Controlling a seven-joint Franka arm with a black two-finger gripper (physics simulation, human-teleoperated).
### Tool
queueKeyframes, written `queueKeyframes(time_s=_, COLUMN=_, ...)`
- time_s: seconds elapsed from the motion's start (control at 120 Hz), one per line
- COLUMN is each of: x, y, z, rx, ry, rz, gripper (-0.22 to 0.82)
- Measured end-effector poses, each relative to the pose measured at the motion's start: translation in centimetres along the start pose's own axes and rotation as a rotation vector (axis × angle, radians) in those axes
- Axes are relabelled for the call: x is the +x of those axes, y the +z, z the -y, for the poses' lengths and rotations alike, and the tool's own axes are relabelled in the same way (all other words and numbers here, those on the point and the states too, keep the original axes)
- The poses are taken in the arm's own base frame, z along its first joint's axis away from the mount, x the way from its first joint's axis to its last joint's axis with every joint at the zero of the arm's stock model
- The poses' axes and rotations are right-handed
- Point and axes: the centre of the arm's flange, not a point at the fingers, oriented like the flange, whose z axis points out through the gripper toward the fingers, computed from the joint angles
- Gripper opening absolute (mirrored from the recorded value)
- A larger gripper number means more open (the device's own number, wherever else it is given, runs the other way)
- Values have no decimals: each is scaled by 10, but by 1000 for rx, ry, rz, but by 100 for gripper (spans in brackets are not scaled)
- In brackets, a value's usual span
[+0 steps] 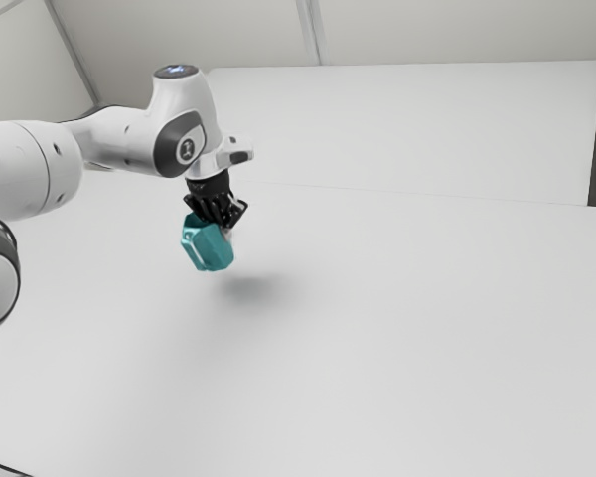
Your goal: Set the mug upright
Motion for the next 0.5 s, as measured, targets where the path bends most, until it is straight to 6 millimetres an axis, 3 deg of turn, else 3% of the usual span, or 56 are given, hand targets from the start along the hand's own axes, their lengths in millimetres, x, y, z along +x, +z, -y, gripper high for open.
queueKeyframes(time_s=0.133, x=-4, y=10, z=27, rx=21, ry=-44, rz=39, gripper=-18)
queueKeyframes(time_s=0.367, x=-7, y=35, z=26, rx=33, ry=-60, rz=98, gripper=-18)
queueKeyframes(time_s=0.5, x=-7, y=38, z=25, rx=34, ry=-69, rz=103, gripper=-18)
